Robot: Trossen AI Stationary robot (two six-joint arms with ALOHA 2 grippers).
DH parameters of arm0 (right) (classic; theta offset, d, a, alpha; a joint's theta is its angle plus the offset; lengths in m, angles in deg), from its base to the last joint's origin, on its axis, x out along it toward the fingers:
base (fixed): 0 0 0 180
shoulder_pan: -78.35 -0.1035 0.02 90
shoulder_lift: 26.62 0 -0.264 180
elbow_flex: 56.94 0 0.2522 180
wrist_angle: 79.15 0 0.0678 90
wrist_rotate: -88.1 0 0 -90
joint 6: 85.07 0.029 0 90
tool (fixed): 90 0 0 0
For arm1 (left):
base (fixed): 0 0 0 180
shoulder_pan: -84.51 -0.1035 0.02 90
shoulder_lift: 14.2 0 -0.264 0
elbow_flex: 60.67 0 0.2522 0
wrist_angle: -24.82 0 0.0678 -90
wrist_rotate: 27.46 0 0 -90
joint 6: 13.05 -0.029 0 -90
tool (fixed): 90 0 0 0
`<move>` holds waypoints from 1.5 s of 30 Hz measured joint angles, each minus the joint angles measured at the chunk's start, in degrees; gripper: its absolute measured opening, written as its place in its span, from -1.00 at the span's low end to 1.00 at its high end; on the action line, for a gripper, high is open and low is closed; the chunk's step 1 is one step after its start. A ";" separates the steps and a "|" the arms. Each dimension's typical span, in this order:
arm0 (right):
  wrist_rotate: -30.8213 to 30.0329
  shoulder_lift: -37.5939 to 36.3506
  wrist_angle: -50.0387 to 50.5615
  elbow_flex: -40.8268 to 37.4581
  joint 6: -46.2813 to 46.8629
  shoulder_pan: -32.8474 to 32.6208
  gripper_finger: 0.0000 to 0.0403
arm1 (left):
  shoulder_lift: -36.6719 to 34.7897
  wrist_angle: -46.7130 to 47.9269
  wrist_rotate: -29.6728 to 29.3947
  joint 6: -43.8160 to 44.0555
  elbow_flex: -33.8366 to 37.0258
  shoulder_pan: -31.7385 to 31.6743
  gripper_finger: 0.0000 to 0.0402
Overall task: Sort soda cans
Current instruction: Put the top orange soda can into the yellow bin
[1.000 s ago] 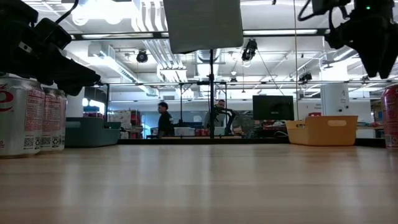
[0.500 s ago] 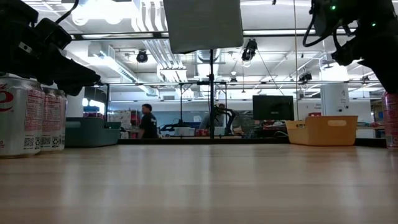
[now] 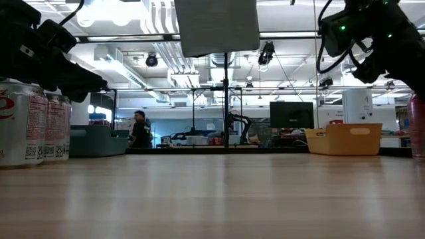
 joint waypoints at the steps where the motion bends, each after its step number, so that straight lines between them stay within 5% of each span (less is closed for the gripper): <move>1: 0.85 0.51 -1.12 0.01 -0.02 0.00 0.86 | 0.00 0.00 0.00 0.00 0.00 0.01 -0.63; 25: 0.99 2.26 -10.40 -0.76 0.15 -2.40 0.85 | 0.07 0.00 0.00 0.00 0.00 0.00 -0.63; 36: 0.96 2.22 -11.92 -0.90 0.47 -2.93 0.53 | 0.11 0.00 -0.02 0.00 0.00 0.00 -0.63; 45: 0.85 2.26 -11.78 2.54 -0.39 -3.17 0.50 | 0.11 0.00 -0.02 0.00 0.00 0.02 -0.63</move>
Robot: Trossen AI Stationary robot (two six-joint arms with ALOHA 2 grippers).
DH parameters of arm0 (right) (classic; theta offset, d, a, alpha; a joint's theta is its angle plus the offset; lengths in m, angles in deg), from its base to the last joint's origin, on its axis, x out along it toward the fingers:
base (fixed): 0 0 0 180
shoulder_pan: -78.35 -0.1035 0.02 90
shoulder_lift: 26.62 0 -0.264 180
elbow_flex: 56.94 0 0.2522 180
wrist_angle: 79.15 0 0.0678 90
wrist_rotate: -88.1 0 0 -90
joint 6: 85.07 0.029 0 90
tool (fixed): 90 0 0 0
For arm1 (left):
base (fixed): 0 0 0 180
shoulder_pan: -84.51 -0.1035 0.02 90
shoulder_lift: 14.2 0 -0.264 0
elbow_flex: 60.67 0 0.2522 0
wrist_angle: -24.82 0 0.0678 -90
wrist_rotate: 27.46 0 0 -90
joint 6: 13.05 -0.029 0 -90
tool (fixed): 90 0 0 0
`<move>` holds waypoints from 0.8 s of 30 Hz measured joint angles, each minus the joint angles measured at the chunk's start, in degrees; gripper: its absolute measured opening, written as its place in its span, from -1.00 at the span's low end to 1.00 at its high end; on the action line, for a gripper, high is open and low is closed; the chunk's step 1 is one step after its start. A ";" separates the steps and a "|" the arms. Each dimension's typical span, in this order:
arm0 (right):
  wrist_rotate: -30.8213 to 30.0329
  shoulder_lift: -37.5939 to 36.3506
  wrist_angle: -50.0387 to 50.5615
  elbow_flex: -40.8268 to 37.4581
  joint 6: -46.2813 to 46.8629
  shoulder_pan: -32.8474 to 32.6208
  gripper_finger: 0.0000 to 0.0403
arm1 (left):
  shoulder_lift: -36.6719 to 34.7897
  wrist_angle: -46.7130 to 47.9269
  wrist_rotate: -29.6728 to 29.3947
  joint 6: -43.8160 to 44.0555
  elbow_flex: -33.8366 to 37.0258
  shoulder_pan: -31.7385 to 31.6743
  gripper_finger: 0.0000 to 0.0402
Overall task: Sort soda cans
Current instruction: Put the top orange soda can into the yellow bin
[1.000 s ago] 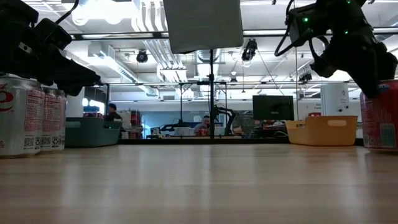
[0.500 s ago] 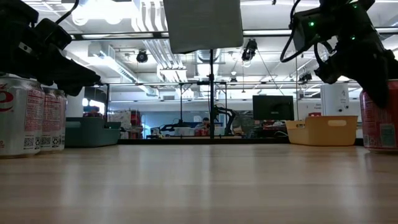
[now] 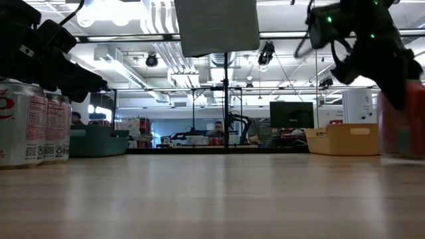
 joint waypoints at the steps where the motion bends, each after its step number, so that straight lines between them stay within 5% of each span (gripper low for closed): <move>1: -0.04 0.02 0.65 1.71 -0.20 0.05 0.49 | 0.00 0.00 0.01 -0.01 0.00 -0.01 -0.63; 10: -13.24 0.49 5.54 21.25 -7.44 5.05 0.49 | 0.00 0.00 0.01 0.00 0.00 -0.01 -0.63; 24: -15.40 17.85 13.86 37.92 -33.44 42.12 0.50 | 0.04 0.00 0.01 -0.02 0.00 -0.02 -0.63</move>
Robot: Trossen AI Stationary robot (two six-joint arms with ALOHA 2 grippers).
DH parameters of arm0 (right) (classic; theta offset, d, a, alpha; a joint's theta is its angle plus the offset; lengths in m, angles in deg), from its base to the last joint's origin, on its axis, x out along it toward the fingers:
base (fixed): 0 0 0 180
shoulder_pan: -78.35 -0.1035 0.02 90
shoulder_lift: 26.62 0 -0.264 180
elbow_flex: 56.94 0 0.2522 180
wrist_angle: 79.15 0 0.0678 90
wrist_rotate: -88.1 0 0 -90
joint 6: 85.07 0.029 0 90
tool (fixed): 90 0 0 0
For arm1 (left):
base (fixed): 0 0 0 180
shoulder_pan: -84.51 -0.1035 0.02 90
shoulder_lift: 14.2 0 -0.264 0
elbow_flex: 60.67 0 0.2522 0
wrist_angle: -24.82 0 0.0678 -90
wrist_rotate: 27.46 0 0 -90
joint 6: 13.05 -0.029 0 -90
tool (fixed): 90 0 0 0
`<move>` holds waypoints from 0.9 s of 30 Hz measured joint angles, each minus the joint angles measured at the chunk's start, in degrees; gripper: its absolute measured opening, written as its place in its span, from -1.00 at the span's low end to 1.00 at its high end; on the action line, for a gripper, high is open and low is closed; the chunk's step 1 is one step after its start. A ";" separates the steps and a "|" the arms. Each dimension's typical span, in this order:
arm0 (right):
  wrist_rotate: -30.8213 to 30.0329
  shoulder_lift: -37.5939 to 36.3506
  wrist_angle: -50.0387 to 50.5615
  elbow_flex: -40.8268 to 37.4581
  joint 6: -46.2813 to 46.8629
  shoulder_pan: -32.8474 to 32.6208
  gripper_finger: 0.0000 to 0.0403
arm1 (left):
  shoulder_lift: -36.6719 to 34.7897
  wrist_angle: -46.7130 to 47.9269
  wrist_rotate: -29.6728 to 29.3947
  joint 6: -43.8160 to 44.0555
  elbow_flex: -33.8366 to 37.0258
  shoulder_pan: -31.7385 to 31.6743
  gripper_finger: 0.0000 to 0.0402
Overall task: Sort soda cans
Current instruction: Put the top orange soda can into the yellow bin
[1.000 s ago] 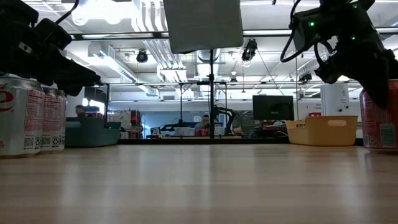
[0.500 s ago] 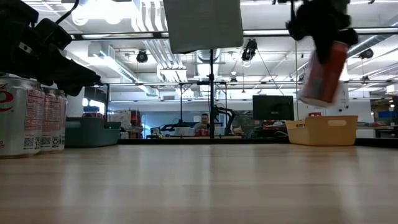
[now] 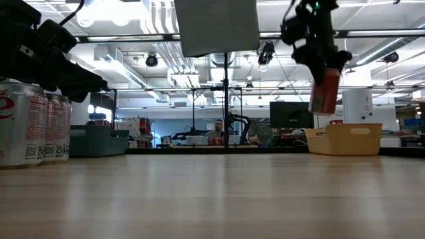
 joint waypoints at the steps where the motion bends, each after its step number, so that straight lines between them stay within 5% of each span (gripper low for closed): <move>1: -0.10 1.11 0.09 0.51 -0.66 2.26 0.50 | 0.02 0.00 -0.02 0.02 0.00 0.00 -0.63; 8: 0.72 7.79 -1.21 2.08 -1.89 11.57 0.50 | 0.04 0.00 0.00 0.02 0.00 0.02 -0.63; 16: 0.72 10.47 -1.65 2.33 -2.31 11.91 0.51 | 0.04 0.00 -0.01 0.02 0.00 0.00 -0.63; 27: 4.38 0.37 -1.11 2.10 -0.53 7.05 0.50 | 0.04 0.00 -0.01 0.01 0.00 0.01 -0.63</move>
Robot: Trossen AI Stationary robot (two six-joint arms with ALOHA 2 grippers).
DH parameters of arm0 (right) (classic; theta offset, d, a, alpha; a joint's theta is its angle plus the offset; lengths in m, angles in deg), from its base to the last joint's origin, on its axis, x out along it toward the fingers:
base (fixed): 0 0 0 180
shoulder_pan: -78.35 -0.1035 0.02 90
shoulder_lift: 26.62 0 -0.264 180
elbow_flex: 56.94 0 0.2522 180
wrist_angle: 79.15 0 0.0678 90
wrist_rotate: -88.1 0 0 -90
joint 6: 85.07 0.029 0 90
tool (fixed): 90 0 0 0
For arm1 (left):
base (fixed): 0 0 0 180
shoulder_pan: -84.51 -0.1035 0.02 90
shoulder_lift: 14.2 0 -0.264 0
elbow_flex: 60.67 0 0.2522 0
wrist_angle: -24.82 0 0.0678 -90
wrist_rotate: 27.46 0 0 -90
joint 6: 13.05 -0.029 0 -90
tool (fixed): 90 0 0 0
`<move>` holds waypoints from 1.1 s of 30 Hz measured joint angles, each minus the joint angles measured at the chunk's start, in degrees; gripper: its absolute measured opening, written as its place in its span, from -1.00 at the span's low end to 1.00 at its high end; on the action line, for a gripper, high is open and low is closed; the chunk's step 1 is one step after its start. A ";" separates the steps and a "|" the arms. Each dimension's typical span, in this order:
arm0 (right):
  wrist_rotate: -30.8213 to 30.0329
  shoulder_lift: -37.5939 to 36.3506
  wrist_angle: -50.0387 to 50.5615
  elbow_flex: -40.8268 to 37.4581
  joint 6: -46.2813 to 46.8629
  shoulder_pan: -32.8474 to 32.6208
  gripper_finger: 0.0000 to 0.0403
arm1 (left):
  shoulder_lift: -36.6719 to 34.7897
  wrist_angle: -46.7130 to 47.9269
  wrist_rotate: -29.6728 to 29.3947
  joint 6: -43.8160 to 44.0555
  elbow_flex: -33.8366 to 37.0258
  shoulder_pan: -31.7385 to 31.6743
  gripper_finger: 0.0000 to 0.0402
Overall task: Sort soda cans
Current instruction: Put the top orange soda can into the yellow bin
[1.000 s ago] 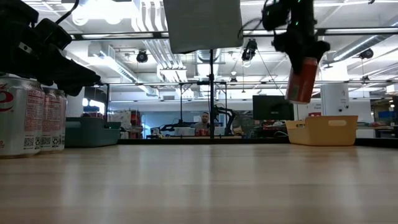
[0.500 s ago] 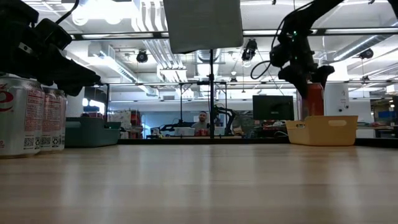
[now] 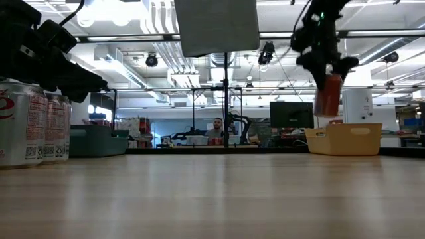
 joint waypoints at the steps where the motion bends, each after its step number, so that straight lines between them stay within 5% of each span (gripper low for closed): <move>1: 0.46 -1.74 0.13 -0.35 0.94 -2.56 0.50 | 0.00 0.00 0.01 0.01 0.00 0.00 -0.63; 14: 3.01 -11.62 0.09 -15.14 22.54 -41.00 0.50 | 0.00 0.00 0.00 0.01 0.00 0.00 -0.63; 20: 5.63 -9.78 -0.97 -23.72 27.79 -47.62 0.51 | 0.00 0.00 -0.01 -0.01 0.00 0.01 -0.63; 33: 13.19 -8.65 -11.52 -34.93 30.26 -50.51 0.52 | 0.00 0.00 0.00 0.01 0.00 0.00 -0.63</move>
